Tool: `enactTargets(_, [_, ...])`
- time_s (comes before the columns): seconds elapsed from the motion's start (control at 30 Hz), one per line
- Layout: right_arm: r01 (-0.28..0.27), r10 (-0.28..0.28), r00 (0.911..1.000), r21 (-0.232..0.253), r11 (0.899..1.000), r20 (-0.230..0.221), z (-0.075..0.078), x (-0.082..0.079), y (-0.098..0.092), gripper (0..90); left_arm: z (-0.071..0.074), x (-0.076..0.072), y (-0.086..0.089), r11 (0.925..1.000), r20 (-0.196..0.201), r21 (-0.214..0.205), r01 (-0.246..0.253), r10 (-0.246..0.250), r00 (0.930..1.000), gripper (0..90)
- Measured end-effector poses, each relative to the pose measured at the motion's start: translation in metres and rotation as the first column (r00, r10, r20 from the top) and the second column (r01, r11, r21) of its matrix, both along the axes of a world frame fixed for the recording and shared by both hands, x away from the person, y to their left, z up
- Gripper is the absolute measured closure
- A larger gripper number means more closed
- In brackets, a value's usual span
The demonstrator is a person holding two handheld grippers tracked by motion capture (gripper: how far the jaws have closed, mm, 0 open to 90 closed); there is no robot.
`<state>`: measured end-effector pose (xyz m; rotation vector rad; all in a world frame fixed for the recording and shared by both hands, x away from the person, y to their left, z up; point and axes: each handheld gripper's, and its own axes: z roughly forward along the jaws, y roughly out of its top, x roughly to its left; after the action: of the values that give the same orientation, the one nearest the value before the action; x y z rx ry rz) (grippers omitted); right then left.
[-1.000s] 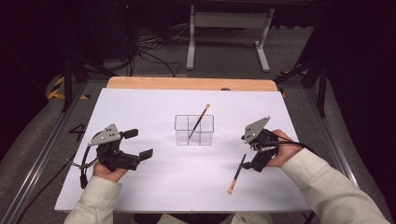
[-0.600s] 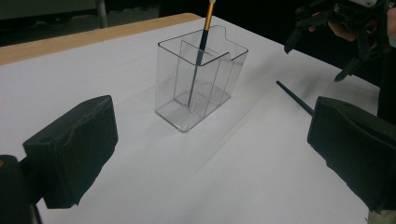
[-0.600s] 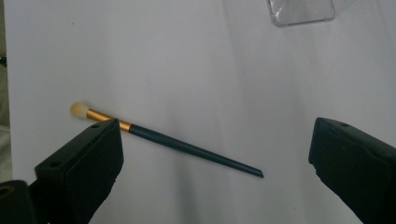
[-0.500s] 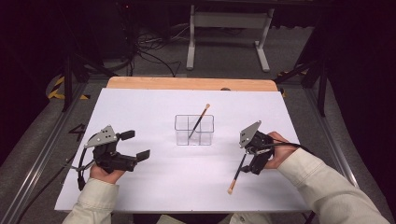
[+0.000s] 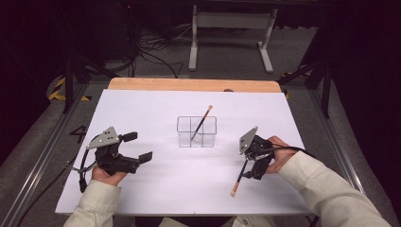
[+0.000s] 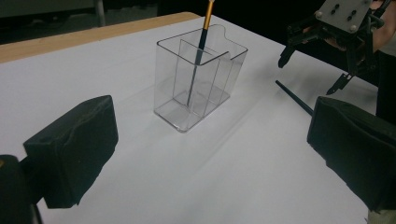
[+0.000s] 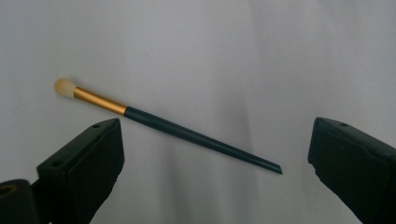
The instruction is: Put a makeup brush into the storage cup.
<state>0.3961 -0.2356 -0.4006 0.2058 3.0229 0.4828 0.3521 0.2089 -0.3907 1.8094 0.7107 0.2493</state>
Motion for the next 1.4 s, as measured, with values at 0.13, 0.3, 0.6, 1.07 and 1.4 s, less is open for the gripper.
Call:
enactTargets(0.13, [-0.006,0.006,0.9999,-0.004,1.0,-0.012,-0.006,0.0,0.002,4.0,0.0,-0.001,0.001,1.0,0.007,0.006,-0.003,0.003,1.0,2.6])
enactTargets(0.3, [-0.018,0.018,0.9997,-0.015,1.0,-0.018,-0.011,0.0,0.003,4.0,0.0,-0.002,0.002,1.0,0.0,0.001,-0.004,0.004,1.0,2.8])
enactTargets(0.6, [-0.025,0.025,0.9993,-0.026,0.999,-0.027,-0.019,0.0,0.005,4.4,0.0,-0.002,0.003,1.0,-0.002,0.001,-0.006,0.006,1.0,2.8])
enactTargets(1.07, [-0.041,0.038,0.9981,-0.07,0.997,-0.048,-0.027,-0.001,0.01,7.2,-0.002,-0.001,0.003,1.0,-0.01,-0.002,-0.005,0.005,0.9999,2.8])
enactTargets(1.4, [-0.041,0.036,0.998,-0.089,0.995,-0.052,-0.03,0.001,0.012,12.2,-0.002,0.001,0.002,1.0,-0.01,0.003,-0.001,0.001,1.0,2.8])
